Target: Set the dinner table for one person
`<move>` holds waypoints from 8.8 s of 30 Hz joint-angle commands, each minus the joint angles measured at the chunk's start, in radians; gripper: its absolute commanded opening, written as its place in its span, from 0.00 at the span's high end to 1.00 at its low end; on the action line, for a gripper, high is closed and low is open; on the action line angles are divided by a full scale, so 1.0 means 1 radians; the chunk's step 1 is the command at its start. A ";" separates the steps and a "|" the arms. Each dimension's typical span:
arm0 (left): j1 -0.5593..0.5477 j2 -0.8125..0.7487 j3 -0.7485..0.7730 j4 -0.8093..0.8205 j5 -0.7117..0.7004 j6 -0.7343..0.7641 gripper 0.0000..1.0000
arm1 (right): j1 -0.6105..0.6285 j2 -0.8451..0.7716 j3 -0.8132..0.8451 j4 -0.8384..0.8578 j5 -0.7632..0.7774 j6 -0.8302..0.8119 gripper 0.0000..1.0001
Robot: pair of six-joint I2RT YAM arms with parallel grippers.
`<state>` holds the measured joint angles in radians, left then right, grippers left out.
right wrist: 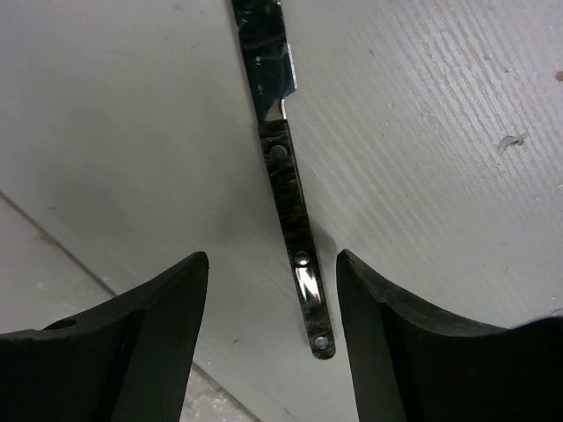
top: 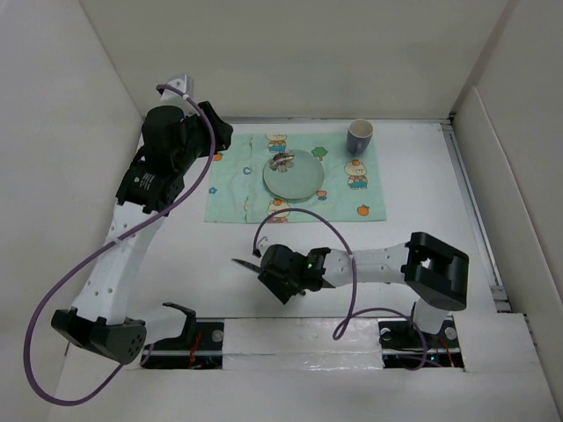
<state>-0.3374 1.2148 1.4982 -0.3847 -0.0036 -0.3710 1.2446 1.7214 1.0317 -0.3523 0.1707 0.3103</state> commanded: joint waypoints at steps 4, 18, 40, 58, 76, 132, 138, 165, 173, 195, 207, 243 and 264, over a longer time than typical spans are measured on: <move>0.001 -0.054 -0.029 0.049 0.014 -0.011 0.61 | 0.009 0.072 0.060 0.006 0.078 -0.039 0.38; 0.001 -0.032 0.000 0.049 -0.024 0.020 0.61 | -0.068 -0.136 0.169 -0.057 0.148 -0.028 1.00; 0.001 -0.066 -0.168 0.096 0.105 -0.008 0.58 | -0.861 0.284 0.596 -0.114 -0.068 -0.102 1.00; 0.001 -0.041 -0.207 0.119 0.148 -0.029 0.58 | -0.901 0.418 0.642 -0.231 0.010 0.036 1.00; 0.001 -0.037 -0.207 0.127 0.154 -0.040 0.58 | -0.901 0.085 0.421 -0.218 -0.034 0.004 0.41; 0.001 -0.078 -0.130 0.058 0.033 0.000 0.59 | -0.416 0.111 0.527 -0.447 -0.209 0.219 1.00; 0.001 -0.063 -0.038 0.018 0.013 -0.032 0.58 | -0.438 0.361 1.023 -0.487 -0.238 0.236 1.00; -0.046 -0.072 -0.058 -0.065 -0.003 -0.003 0.59 | -0.530 0.978 1.647 -0.242 -0.362 0.472 1.00; -0.046 -0.074 -0.070 -0.068 -0.003 0.003 0.59 | -0.548 1.041 1.687 -0.200 -0.378 0.520 1.00; -0.046 -0.077 -0.102 -0.071 -0.065 0.018 0.60 | -0.577 1.044 1.682 -0.123 -0.361 0.498 0.70; -0.002 -0.043 -0.266 0.024 -0.128 -0.012 0.71 | -0.596 0.746 1.485 -0.143 -0.363 0.327 0.60; -0.002 0.893 0.132 0.118 -0.194 0.261 0.65 | -0.666 -0.703 -0.018 -0.139 -0.255 0.251 0.66; -0.002 0.922 0.154 0.070 -0.237 0.218 1.00 | -0.718 -0.665 0.036 -0.149 -0.261 0.230 0.66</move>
<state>-0.3405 2.1796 1.6398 -0.2779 -0.2222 -0.1295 0.5339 1.0607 1.0149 -0.5129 -0.0792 0.5674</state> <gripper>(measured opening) 0.103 0.339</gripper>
